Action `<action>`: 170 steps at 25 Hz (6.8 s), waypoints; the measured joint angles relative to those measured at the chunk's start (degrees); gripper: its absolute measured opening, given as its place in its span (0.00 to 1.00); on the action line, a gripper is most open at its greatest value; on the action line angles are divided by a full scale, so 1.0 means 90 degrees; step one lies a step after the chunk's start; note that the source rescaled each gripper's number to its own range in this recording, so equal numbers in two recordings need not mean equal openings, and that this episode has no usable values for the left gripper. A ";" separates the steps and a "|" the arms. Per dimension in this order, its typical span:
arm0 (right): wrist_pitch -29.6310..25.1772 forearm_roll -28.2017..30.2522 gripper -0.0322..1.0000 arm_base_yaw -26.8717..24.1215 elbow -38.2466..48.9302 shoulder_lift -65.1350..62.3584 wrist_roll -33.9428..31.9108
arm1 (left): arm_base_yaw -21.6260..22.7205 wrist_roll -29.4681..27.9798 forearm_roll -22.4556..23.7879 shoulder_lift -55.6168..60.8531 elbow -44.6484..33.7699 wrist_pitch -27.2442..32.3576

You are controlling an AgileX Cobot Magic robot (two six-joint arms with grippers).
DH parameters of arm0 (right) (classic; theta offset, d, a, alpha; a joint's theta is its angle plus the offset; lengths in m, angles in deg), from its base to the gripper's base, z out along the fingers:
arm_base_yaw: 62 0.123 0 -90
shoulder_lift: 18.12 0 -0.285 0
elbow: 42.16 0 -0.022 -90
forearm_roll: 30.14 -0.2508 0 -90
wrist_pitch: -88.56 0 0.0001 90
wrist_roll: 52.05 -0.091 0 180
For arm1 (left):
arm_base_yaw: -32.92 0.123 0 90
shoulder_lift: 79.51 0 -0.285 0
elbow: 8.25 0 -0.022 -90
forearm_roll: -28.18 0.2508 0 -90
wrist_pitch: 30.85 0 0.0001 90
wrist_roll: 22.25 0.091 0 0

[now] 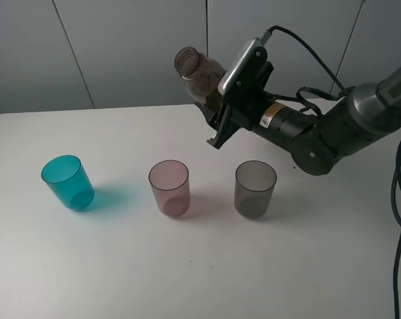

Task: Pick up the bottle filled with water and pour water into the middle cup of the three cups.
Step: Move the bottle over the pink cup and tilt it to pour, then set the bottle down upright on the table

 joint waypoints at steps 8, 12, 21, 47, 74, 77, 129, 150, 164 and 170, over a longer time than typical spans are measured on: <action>0.0000 0.0000 0.03 0.0000 0.0000 0.0000 0.1943 | 0.0000 0.0000 0.0000 0.0000 0.0000 0.0000; 0.0000 -0.0005 0.03 0.0000 0.0000 0.0000 0.2601 | 0.0000 0.0000 0.0000 0.0000 0.0000 0.0000; 0.0000 0.0188 0.03 0.0000 0.0000 0.0000 0.3767 | 0.0000 0.0000 0.0000 0.0000 0.0000 0.0000; 0.0000 0.0448 0.03 0.0000 0.0000 0.0000 0.5340 | 0.0000 0.0000 0.0000 0.0000 0.0000 0.0000; 0.0036 0.0181 0.03 0.0000 0.0000 0.0000 0.6488 | 0.0000 0.0000 0.0000 0.0000 0.0000 0.0000; 0.0050 0.0155 0.03 0.0000 0.0000 0.0000 0.6577 | 0.0000 0.0000 0.0000 0.0000 0.0000 0.0000; 0.0190 0.1151 0.03 -0.0173 -0.0012 -0.0065 0.3022 | 0.0000 0.0015 0.0000 0.0000 0.0000 0.0000; -0.0538 0.2319 0.03 -0.1255 -0.0955 0.0050 -0.4376 | 0.0000 0.0015 0.0000 0.0000 0.0000 0.0000; -0.0372 0.2664 0.03 -0.1255 -0.2199 0.1701 -0.5696 | 0.0000 0.0015 0.0000 0.0000 0.0000 0.0000; -0.0020 0.2664 0.03 -0.1255 -0.2208 0.1968 -0.5710 | 0.0000 0.0015 0.0000 0.0000 0.0000 0.0000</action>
